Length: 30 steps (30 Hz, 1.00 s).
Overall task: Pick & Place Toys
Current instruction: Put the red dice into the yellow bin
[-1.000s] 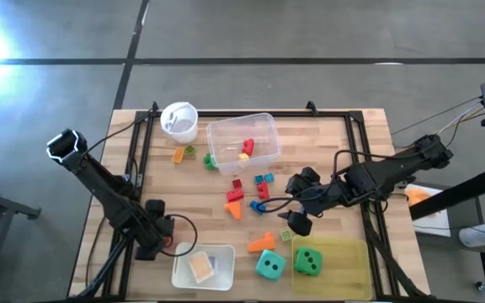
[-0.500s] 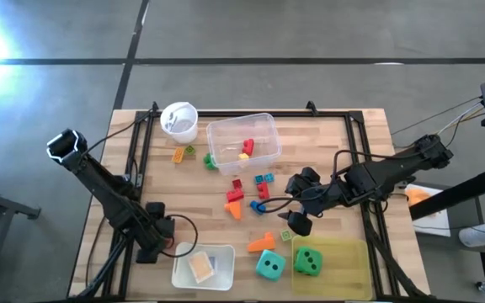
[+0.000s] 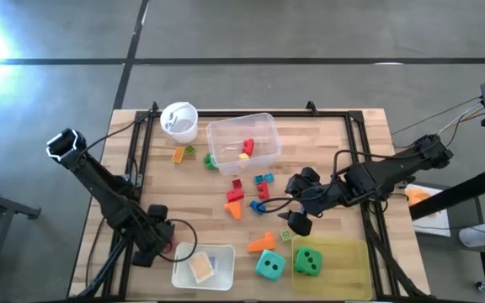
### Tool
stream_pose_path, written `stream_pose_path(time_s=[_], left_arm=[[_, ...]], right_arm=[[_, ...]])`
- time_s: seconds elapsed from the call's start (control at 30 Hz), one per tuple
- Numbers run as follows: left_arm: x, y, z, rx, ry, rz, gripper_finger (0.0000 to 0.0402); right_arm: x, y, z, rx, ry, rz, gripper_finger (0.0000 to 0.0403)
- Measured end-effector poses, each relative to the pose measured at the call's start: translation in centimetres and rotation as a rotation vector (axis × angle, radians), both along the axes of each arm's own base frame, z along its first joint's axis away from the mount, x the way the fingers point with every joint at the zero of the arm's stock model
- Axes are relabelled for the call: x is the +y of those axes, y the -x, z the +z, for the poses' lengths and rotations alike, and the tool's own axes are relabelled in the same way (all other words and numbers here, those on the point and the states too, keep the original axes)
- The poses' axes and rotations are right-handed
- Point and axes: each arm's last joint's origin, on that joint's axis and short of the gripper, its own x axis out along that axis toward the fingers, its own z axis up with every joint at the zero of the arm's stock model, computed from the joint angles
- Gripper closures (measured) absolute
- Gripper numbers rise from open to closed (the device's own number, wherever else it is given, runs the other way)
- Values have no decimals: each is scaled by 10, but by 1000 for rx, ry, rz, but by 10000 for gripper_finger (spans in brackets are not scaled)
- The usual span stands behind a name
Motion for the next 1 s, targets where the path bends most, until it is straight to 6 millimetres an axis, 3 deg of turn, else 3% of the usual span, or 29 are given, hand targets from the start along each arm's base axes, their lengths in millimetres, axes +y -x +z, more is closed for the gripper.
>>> stream_pose_path(time_s=[0.17,0.4,1.0], left_arm=[[2,2,-1,10,-31,-36,51],[3,3,-1,3,-53,-112,6],[7,7,-13,19,-73,-207,18]], right_arm=[[0,0,0,1,-6,2,18],[1,0,0,7,-19,13,18],[1,0,0,9,-17,18,18]])
